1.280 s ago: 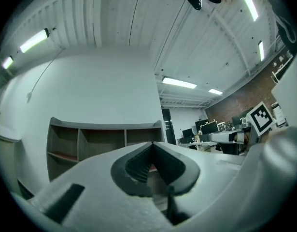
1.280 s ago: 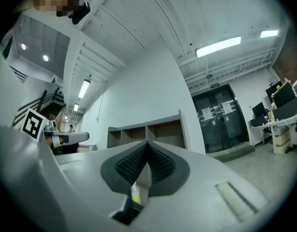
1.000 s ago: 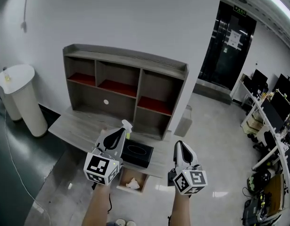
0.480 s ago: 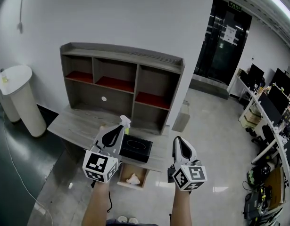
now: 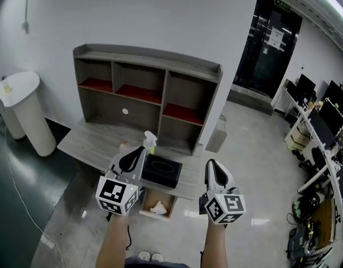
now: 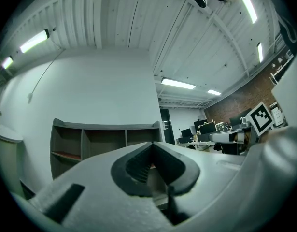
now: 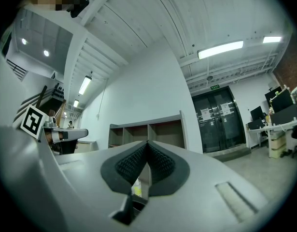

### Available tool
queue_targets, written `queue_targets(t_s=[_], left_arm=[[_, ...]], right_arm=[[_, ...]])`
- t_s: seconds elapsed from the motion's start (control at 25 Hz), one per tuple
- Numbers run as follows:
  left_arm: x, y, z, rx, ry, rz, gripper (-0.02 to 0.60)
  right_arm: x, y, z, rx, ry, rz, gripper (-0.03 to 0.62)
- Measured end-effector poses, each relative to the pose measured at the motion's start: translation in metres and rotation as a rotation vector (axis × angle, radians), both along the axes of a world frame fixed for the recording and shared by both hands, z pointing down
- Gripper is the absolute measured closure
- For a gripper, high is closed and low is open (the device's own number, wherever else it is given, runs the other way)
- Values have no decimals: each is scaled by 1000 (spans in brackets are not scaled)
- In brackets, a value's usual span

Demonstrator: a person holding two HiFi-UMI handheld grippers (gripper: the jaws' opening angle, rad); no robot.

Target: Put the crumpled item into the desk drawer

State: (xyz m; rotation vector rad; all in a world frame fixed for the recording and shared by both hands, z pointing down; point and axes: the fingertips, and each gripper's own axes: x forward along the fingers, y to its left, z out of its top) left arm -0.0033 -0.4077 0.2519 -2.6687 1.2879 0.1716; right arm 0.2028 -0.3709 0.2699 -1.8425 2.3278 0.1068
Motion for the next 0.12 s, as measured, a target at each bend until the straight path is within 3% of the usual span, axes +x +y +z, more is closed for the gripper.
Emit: queue_targets(t_s=[0.12], left_arm=[[-2,0,1,-1,2,-2,581]], right_arm=[[-2,0,1,1,1,-2,583]])
